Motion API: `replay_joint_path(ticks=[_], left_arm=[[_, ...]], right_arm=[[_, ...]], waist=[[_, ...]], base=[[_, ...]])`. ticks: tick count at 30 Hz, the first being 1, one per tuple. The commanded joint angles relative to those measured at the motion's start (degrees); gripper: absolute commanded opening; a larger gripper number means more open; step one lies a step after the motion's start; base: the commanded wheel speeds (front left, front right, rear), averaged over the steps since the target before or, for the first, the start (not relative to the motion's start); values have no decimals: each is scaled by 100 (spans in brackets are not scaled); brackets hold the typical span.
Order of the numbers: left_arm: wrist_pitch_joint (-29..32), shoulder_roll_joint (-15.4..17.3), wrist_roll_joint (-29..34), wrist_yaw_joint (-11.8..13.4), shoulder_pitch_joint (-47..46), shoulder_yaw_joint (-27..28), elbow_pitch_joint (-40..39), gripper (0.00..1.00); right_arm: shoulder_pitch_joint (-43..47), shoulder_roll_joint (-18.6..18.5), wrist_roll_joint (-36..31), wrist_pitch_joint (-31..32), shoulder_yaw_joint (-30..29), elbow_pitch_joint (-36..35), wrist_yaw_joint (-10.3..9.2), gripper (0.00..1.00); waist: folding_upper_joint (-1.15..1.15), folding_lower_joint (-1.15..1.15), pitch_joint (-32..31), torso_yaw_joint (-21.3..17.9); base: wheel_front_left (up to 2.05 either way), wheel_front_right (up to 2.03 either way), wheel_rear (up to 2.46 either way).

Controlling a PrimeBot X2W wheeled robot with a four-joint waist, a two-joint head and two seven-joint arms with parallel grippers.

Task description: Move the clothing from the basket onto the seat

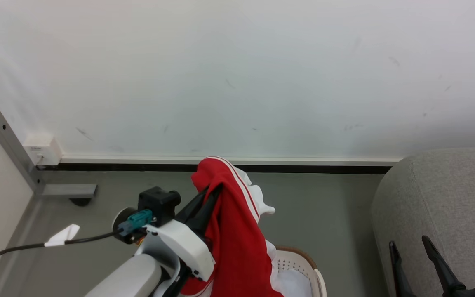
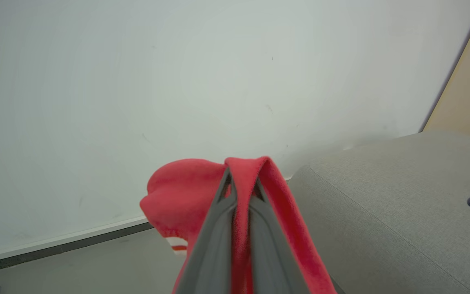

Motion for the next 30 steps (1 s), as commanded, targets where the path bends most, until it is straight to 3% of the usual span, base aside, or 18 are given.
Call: replay_joint_path(ticks=[1, 7, 13, 21, 30], left_arm=[[22, 57, 22, 28, 64, 12, -61, 0], [112, 123, 43, 150, 78, 13, -329, 0], [177, 56, 68, 165, 62, -71, -461, 0], [252, -57, 134, 148, -73, -227, -543, 0], [299, -180, 164, 124, -95, -405, -604, 0]], right_arm=[[15, -6, -6, 2, 3, -44, -14, 100], [-44, -2, -179, 3, 288, -242, -13, 100], [-274, -274, -108, 3, 1220, -101, -14, 100], [-1180, -568, 328, 3, 2507, 607, -14, 100], [-2093, -450, 884, 3, 3541, 1462, -14, 100]], waist=[[0, 1, 5, -12], [0, 1, 32, -24], [0, 1, -19, -22], [0, 1, -48, 23], [0, 1, -75, 133]], base=[[0, 0, 0], [0, 0, 0], [0, 0, 0], [0, 0, 0], [0, 0, 0]])
